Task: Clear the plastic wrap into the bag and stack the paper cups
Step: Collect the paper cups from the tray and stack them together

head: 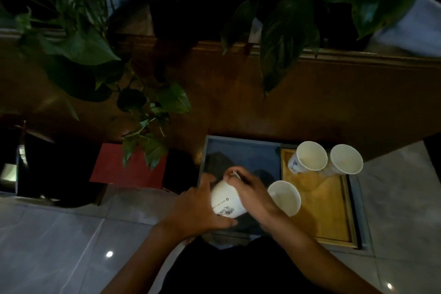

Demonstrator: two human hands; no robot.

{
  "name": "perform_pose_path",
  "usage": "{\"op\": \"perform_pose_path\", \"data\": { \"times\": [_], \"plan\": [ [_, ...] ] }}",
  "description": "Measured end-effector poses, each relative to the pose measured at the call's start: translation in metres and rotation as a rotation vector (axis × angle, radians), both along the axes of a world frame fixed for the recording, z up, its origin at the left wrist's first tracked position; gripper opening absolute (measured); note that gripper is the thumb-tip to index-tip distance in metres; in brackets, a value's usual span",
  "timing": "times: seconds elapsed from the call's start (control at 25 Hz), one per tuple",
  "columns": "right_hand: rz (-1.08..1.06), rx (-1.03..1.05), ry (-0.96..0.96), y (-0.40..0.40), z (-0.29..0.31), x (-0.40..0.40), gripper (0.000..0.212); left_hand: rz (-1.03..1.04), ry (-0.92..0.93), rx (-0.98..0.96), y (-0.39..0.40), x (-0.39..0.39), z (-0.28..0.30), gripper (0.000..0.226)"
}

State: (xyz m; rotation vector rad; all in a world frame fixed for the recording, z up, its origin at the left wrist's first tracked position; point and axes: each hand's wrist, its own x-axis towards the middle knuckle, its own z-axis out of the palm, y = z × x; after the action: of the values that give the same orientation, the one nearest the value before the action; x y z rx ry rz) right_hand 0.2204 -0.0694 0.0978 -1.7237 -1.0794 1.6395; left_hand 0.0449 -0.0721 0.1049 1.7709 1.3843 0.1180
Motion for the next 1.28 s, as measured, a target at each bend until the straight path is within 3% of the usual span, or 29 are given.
{"op": "perform_pose_path", "data": {
  "times": [0.12, 0.28, 0.64, 0.8, 1.0, 1.28],
  "plan": [
    [-0.119, -0.147, 0.066, 0.002, 0.004, 0.018, 0.021, -0.067, -0.035, -0.063, -0.002, -0.004, 0.014, 0.11],
    [-0.205, -0.314, 0.18, 0.005, 0.005, 0.032, 0.061, -0.131, 0.101, -0.008, -0.009, -0.007, 0.021, 0.112],
    [-0.249, -0.464, 0.246, -0.018, 0.003, 0.035, 0.04, -0.166, 0.146, 0.009, -0.011, -0.001, 0.022, 0.093],
    [-0.131, -0.532, 0.31, -0.018, 0.02, 0.058, 0.058, -0.137, 0.035, -0.08, -0.011, 0.01, 0.026, 0.072],
    [0.123, -0.532, 0.325, -0.022, 0.05, 0.101, 0.081, -0.075, -0.246, -0.322, -0.01, 0.026, 0.027, 0.056],
    [0.191, -0.434, 0.147, -0.035, 0.065, 0.144, 0.071, -0.007, -0.525, -0.567, -0.025, 0.057, 0.008, 0.068]
  ]
}}
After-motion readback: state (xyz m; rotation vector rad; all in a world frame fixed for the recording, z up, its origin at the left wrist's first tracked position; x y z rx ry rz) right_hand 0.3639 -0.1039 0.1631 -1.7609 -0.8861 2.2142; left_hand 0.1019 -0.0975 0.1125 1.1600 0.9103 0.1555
